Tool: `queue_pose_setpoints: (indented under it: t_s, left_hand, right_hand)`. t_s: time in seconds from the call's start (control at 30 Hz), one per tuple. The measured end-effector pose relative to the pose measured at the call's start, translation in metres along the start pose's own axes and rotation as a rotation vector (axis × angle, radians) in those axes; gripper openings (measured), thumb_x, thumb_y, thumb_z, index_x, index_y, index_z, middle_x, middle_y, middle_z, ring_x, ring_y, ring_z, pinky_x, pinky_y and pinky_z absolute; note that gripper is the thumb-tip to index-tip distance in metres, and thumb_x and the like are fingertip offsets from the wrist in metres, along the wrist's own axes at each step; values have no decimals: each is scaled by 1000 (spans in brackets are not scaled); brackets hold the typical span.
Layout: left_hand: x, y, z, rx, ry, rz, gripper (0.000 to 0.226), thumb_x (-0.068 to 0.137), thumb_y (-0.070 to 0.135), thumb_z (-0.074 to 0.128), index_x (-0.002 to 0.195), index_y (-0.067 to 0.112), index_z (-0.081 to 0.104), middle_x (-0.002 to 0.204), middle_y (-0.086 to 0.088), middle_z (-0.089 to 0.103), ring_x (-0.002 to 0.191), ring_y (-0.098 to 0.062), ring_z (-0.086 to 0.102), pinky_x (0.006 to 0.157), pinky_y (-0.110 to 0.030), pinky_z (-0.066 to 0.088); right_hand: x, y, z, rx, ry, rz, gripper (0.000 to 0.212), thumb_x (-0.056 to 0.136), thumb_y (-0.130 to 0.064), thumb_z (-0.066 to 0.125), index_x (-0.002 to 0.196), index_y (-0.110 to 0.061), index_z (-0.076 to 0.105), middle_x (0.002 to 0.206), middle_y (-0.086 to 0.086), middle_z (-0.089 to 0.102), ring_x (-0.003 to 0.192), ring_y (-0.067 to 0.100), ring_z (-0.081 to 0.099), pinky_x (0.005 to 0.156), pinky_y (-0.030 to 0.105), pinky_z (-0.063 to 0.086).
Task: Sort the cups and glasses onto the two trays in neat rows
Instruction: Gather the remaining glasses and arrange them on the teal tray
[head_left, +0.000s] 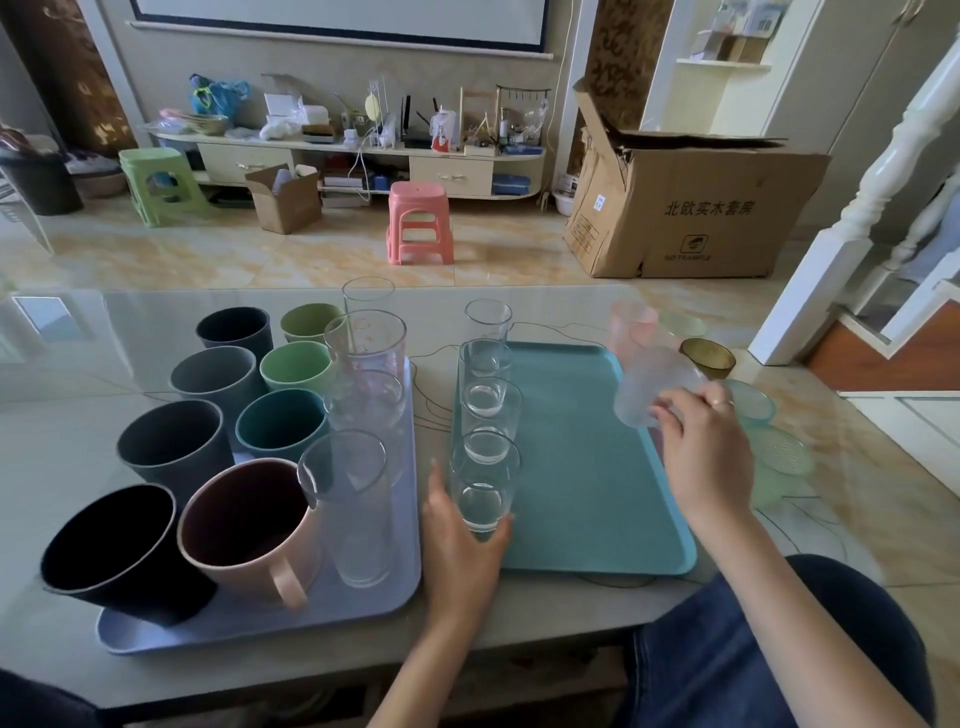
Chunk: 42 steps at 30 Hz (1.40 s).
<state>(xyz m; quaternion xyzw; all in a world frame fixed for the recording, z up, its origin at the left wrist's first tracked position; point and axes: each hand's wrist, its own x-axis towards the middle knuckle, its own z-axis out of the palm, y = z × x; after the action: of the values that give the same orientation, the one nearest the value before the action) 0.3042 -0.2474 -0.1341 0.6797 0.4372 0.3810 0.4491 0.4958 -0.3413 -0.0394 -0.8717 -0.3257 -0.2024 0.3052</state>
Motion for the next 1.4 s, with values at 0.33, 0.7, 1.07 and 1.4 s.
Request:
queue_pose_setpoints:
  t_s: [0.33, 0.7, 1.07, 1.4]
  left_hand:
    - [-18, 51, 25, 174, 82, 539, 79, 66, -4, 34, 141, 16, 21, 143, -3, 25, 136, -21, 26, 117, -23, 16]
    - [105, 146, 107, 917, -374, 582, 37, 85, 4, 51, 121, 9, 47, 124, -9, 58, 129, -27, 43, 118, -41, 8]
    - [178, 153, 124, 798, -458, 501, 23, 79, -12, 41, 79, 4, 57, 95, -18, 66, 89, -36, 64, 77, -40, 52]
    - [209, 128, 131, 955, -423, 426, 22, 80, -13, 40, 76, 3, 55, 78, -13, 57, 74, -30, 50, 71, -37, 50]
  right_hand:
    - [32, -29, 37, 250, -192, -90, 9, 86, -9, 62, 91, -8, 70, 95, 12, 52, 71, 20, 49, 67, 27, 39]
    - [60, -6, 47, 179, -400, -184, 20, 80, 3, 49, 94, -1, 63, 89, 18, 56, 86, 33, 56, 66, 34, 39]
    - [86, 2, 69, 170, -497, -151, 57, 89, -7, 47, 135, -36, 29, 107, 5, 61, 93, 28, 60, 78, 42, 50]
    - [100, 46, 48, -259, -581, 170, 29, 83, -19, 64, 112, -16, 60, 116, 9, 61, 104, 28, 59, 71, 29, 40]
